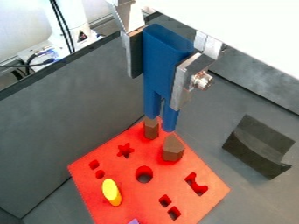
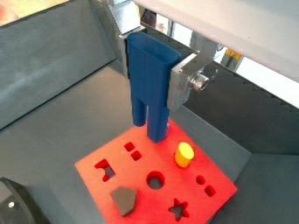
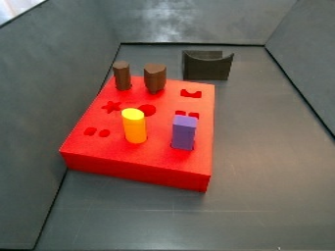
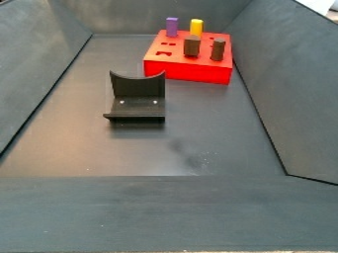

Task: Pick up the square-circle object. Move up. Rotate the square-circle object. Move to above the board. Insert the square-circle object.
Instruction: Insert the square-circle object.

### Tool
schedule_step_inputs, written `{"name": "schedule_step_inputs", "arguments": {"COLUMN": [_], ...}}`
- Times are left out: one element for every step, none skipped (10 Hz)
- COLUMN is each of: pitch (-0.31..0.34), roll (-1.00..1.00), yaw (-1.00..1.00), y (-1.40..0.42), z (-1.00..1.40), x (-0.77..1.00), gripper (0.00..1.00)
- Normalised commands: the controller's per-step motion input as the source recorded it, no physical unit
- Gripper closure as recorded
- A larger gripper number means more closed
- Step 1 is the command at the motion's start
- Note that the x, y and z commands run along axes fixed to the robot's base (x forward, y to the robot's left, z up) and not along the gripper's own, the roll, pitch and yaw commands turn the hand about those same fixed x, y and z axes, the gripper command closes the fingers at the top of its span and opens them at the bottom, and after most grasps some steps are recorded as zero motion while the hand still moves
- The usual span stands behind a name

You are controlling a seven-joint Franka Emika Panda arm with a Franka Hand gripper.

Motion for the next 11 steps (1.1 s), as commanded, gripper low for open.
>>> {"name": "schedule_step_inputs", "arguments": {"pitch": [-0.231,-0.234,-0.241,-0.267,-0.284,-0.201,-0.137,-0.133,-0.111,-0.123,-0.147], "roll": [0.0,0.05,0.06,0.06,0.06,0.0,-0.14,-0.15,-0.17,-0.21,-0.27], "yaw": [0.0,0.03,0.0,0.0,0.0,-0.02,-0.08,-0.17,-0.29,-0.37,-0.17], "y": [-0.29,-0.35,-0.37,-0.32,-0.22,-0.15,-0.05,-0.05,-0.04,-0.11,-0.15], "z": [-0.54,-0.49,-0.53,-0.61,-0.62,-0.67,-0.72,-0.75,-0.79,-0.69,-0.53], "x": [-0.89,-0.93,-0.94,-0.9,-0.92,-0.73,-0.51,-0.44,-0.35,-0.32,-0.13], "gripper": [1.0,1.0,1.0,1.0,1.0,1.0,1.0,1.0,1.0,1.0,1.0]}}
